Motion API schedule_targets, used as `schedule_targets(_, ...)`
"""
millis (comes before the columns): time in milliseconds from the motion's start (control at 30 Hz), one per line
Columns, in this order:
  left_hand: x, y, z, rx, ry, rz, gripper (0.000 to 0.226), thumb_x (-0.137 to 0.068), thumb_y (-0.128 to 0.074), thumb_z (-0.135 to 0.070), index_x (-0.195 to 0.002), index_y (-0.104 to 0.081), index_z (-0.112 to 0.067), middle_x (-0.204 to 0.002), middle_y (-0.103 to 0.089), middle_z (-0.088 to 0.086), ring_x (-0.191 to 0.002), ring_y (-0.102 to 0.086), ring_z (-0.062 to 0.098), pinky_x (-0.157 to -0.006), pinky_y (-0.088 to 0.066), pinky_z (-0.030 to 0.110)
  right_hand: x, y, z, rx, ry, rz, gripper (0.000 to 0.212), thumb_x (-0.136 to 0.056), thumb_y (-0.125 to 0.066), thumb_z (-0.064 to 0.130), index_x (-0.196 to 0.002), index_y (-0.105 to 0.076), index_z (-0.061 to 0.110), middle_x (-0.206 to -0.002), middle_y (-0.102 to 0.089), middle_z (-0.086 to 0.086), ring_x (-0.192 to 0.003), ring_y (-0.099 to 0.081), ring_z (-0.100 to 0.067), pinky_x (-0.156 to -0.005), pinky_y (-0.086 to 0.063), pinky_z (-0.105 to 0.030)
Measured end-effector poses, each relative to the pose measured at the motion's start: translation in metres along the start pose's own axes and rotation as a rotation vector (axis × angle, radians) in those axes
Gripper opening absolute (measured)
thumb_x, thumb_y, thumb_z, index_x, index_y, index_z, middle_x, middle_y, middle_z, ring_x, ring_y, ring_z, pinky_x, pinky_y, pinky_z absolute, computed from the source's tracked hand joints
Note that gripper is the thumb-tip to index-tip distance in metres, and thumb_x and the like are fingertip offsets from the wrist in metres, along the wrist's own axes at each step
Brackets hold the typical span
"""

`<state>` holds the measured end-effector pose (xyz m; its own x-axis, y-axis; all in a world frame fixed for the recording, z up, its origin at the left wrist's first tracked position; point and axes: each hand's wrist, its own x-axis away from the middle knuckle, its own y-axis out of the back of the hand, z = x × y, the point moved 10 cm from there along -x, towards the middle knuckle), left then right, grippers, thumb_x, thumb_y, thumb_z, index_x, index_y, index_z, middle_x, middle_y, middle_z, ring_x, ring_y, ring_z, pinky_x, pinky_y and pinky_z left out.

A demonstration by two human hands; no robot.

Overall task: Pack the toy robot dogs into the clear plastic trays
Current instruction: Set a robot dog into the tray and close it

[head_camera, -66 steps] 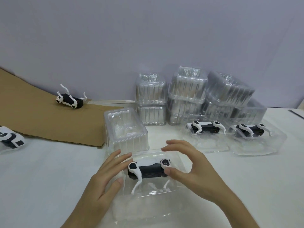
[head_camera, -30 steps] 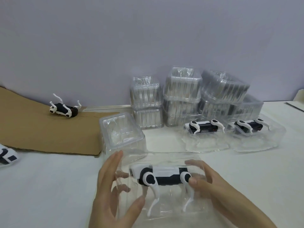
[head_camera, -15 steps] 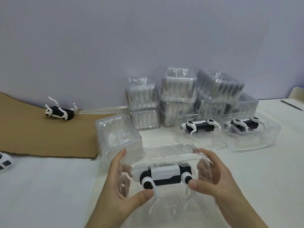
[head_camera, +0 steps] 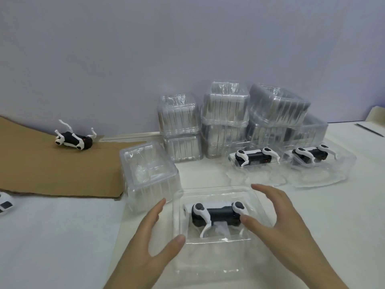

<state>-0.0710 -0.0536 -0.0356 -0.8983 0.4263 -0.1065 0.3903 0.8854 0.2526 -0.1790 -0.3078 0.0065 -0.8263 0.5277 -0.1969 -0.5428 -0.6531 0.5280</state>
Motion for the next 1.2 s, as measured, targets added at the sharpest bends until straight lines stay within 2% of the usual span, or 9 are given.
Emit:
schedule_targets(67, 0.005, -0.005, -0.020, -0.228, -0.164, 0.005, 0.075, -0.073, -0.067, -0.068, -0.140, -0.035, -0.058, -0.152, -0.030, -0.036, -0.140, -0.028, -0.014, -0.111, -0.032, 0.023, 0.005, 0.002, 0.029, 0.132, 0.243, -0.052, 0.041, -0.088, -0.075, 0.027, -0.122, -0.062, 0.044, -0.129, -0.050, 0.032, -0.120, -0.047, 0.011, -0.097, -0.032, -0.005)
schedule_targets(133, 0.011, -0.018, -0.046, -0.557, -0.429, 0.007, 0.075, -0.074, -0.060, -0.064, -0.144, -0.046, -0.043, -0.159, -0.036, -0.017, -0.143, -0.032, -0.001, -0.107, -0.038, 0.032, 0.016, -0.008, 0.056, 0.242, 0.427, -0.050, 0.028, -0.091, -0.068, 0.028, -0.117, -0.072, 0.037, -0.128, -0.061, 0.023, -0.114, -0.055, 0.004, -0.097, -0.040, -0.019)
schedule_targets(233, 0.017, -0.050, -0.055, -0.870, -0.650, 0.101, 0.070, -0.079, -0.052, -0.062, -0.137, -0.060, -0.024, -0.150, -0.050, 0.001, -0.140, -0.045, 0.020, -0.097, -0.053, 0.036, 0.035, -0.044, 0.072, 0.578, 0.603, 0.058, 0.043, -0.091, -0.045, 0.053, -0.121, -0.072, 0.038, -0.126, -0.068, 0.015, -0.112, -0.065, -0.004, -0.085, -0.056, -0.028)
schedule_targets(333, 0.013, -0.053, -0.052, -0.869, -0.647, 0.137, 0.050, -0.079, -0.053, -0.061, -0.118, -0.073, -0.035, -0.143, -0.058, -0.008, -0.133, -0.055, 0.019, -0.083, -0.060, 0.038, 0.040, -0.066, 0.061, 0.743, 0.603, 0.174, 0.061, -0.099, -0.018, 0.065, -0.131, -0.065, 0.041, -0.128, -0.068, 0.014, -0.115, -0.067, -0.006, -0.083, -0.059, -0.031)
schedule_targets(467, -0.009, -0.026, -0.063, -0.644, -0.587, 0.107, 0.038, -0.092, -0.047, -0.066, -0.115, -0.068, -0.044, -0.142, -0.054, -0.026, -0.132, -0.044, -0.004, -0.105, -0.040, 0.034, 0.035, -0.065, 0.059, 0.795, 0.630, 0.205, 0.068, -0.070, -0.061, 0.073, -0.131, -0.064, 0.043, -0.128, -0.067, 0.016, -0.114, -0.067, -0.005, -0.082, -0.058, -0.027)
schedule_targets(600, -0.059, 0.013, -0.063, -0.924, -0.445, -0.148, 0.048, -0.094, -0.055, -0.053, -0.136, -0.057, -0.030, -0.137, -0.057, -0.013, -0.127, -0.052, 0.013, -0.109, -0.027, 0.035, 0.029, -0.061, 0.058, 0.678, 0.630, 0.183, 0.068, -0.053, -0.094, 0.050, -0.117, -0.072, 0.045, -0.121, -0.070, 0.018, -0.109, -0.070, -0.008, -0.079, -0.059, -0.031)
schedule_targets(767, -0.077, 0.045, -0.035, -0.900, -0.278, -0.281, 0.029, -0.085, -0.064, -0.037, -0.111, -0.071, -0.027, -0.100, -0.071, -0.015, -0.098, -0.067, 0.017, -0.099, -0.030, 0.038, 0.017, -0.023, 0.062, 0.249, 0.601, -0.078, 0.041, -0.076, -0.075, 0.035, -0.115, -0.072, 0.047, -0.123, -0.066, 0.029, -0.119, -0.061, 0.002, -0.092, -0.052, -0.026)
schedule_targets(933, -0.080, 0.068, -0.029, -0.819, -0.178, -0.356, 0.027, -0.077, -0.082, -0.025, -0.099, -0.069, -0.035, -0.082, -0.063, -0.020, -0.081, -0.059, 0.010, -0.097, -0.028, 0.033, -0.005, -0.024, 0.091, -0.090, 0.638, -0.055, 0.040, -0.090, -0.070, 0.030, -0.129, -0.065, 0.040, -0.133, -0.060, 0.028, -0.130, -0.053, 0.001, -0.105, -0.036, -0.014)
schedule_targets(1200, -0.072, 0.080, -0.036, -0.679, -0.195, -0.429, 0.021, -0.070, -0.059, -0.034, -0.088, -0.070, -0.032, -0.079, -0.064, -0.019, -0.077, -0.058, 0.009, -0.092, -0.029, 0.034, -0.087, -0.085, 0.080, -0.240, 0.452, 0.010, 0.038, -0.089, -0.074, 0.012, -0.123, -0.071, 0.030, -0.094, -0.070, 0.021, -0.088, -0.065, -0.009, -0.084, -0.046, -0.015)
